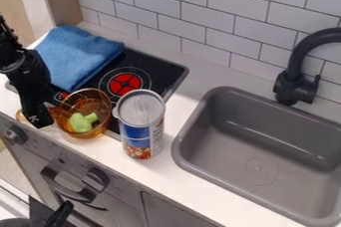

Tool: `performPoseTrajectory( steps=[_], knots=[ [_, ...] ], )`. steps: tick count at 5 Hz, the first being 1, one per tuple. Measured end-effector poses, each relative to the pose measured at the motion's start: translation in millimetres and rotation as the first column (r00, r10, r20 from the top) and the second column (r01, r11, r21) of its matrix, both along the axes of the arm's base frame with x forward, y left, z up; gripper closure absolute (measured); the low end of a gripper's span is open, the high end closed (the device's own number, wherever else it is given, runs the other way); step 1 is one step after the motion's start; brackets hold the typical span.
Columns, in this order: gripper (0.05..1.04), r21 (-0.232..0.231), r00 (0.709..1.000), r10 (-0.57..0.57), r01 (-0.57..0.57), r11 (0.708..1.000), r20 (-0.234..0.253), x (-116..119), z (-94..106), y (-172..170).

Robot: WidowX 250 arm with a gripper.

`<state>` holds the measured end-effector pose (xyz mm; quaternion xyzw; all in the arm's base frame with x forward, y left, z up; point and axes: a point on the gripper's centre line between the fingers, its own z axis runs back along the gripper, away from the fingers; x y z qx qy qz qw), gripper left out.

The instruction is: Move the glass pot from the lower edge of the burner to its upper right corner

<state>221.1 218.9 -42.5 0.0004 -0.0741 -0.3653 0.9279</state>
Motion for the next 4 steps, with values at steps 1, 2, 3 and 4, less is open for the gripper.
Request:
performPoseTrajectory(
  steps=[1,2,3,4],
  knots=[
    [0.124,0.007,1.000,-0.002,0.002,1.000,0.007,0.8,-0.1,0.9],
    [0.380,0.000,1.000,-0.002,0.002,1.000,0.011,1.0,-0.4,-0.8],
    [0.656,0.013,1.000,-0.009,0.009,1.000,0.013,-0.2,-2.3,-0.8],
    [0.736,0.013,1.000,-0.014,0.014,1.000,0.018,0.2,-2.4,-1.1]
  ],
)
